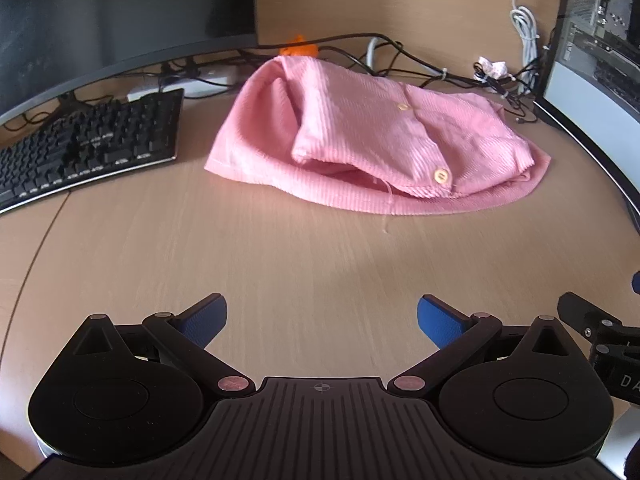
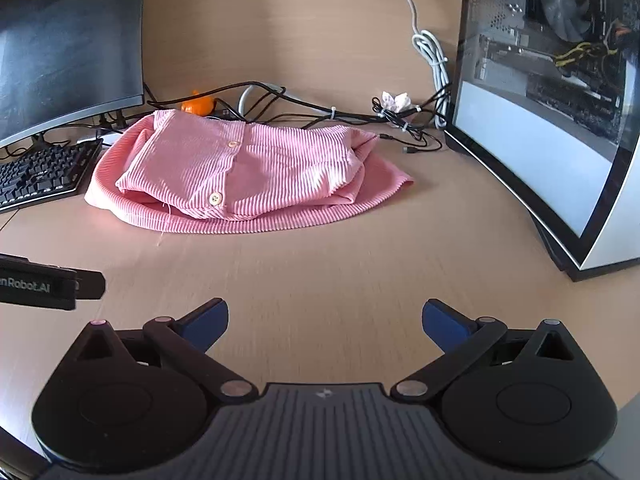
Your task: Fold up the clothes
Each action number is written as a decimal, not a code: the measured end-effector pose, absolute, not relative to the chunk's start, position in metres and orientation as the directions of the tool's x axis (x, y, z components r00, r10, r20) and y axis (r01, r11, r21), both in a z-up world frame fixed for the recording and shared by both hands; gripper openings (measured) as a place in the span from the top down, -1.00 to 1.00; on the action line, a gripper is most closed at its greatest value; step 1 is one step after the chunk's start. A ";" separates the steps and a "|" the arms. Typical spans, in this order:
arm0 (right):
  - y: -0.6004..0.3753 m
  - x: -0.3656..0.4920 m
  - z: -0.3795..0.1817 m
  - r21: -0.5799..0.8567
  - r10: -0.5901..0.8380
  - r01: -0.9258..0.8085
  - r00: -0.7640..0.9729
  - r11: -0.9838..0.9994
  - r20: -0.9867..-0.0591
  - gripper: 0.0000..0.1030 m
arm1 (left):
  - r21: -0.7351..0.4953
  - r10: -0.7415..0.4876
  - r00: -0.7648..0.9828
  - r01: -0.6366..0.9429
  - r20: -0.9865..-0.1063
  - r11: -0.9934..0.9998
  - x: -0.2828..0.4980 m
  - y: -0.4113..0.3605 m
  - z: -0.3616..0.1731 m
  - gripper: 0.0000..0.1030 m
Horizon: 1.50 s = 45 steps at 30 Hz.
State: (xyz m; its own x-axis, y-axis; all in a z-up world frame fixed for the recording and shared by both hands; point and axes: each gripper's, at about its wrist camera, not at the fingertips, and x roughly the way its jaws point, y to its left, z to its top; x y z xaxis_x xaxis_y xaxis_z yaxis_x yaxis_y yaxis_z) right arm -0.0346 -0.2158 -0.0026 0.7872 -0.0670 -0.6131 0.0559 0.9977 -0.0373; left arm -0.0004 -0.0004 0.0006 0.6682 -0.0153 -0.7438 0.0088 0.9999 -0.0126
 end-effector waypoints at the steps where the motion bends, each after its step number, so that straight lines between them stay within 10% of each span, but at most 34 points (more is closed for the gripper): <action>1: -0.218 -0.034 -0.002 -0.030 -0.066 0.061 0.786 0.998 -0.615 -1.00 | -0.009 -0.015 0.674 0.011 -0.738 1.000 -0.001 -0.001 0.001 -1.00; 45: -0.228 -0.029 -0.012 0.101 0.024 0.055 0.764 0.993 -0.645 -1.00 | -0.003 -0.036 0.680 0.049 -0.732 0.999 -0.001 -0.009 0.000 -1.00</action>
